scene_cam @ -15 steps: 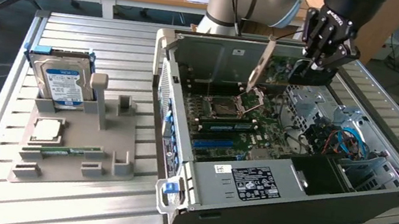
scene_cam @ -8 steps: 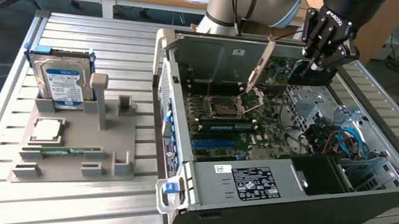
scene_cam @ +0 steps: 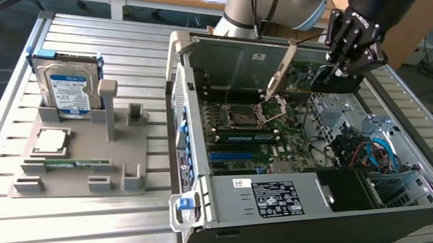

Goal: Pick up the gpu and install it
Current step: 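Insert the gpu into the slot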

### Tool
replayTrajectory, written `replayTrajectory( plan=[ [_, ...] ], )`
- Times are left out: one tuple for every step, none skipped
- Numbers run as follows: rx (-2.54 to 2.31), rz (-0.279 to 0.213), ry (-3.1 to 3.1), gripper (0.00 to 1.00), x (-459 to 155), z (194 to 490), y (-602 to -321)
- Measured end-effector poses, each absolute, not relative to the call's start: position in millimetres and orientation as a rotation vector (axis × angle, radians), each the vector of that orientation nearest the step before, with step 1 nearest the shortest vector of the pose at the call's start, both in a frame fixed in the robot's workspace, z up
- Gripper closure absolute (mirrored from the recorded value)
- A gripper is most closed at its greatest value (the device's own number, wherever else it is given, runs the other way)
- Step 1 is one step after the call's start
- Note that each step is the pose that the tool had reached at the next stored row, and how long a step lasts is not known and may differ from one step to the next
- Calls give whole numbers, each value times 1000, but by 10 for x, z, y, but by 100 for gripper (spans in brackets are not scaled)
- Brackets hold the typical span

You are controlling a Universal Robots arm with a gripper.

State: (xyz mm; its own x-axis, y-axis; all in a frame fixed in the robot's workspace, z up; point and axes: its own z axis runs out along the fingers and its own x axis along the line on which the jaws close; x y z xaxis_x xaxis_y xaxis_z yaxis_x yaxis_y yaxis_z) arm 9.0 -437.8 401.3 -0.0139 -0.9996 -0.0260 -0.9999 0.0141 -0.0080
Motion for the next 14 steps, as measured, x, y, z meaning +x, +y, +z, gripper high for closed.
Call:
replayTrajectory(
  plan=[
    [-2189,20,2220,73,88,4013,-4378],
    [-2189,20,2220,73,79,4013,-4378],
    [-2189,20,2220,73,66,4011,-4378],
    [-2189,20,2220,73,48,4010,-4377],
    [-2189,20,2220,73,24,4009,-4377],
    [-2189,20,2220,73,4,4008,-4377],
    [-2189,20,2220,73,-13,4007,-4377],
    [-2189,20,2220,73,-22,4007,-4378],
    [-2189,20,2220,73,-26,4007,-4377],
    [-2189,20,2220,73,-29,4006,-4378],
    [-2189,20,2220,73,-35,4005,-4378],
    [-2189,20,2220,73,-42,4002,-4377],
    [-2189,20,2220,73,-50,4000,-4377],
    [-2189,20,2220,73,-58,3998,-4377]
  ],
)
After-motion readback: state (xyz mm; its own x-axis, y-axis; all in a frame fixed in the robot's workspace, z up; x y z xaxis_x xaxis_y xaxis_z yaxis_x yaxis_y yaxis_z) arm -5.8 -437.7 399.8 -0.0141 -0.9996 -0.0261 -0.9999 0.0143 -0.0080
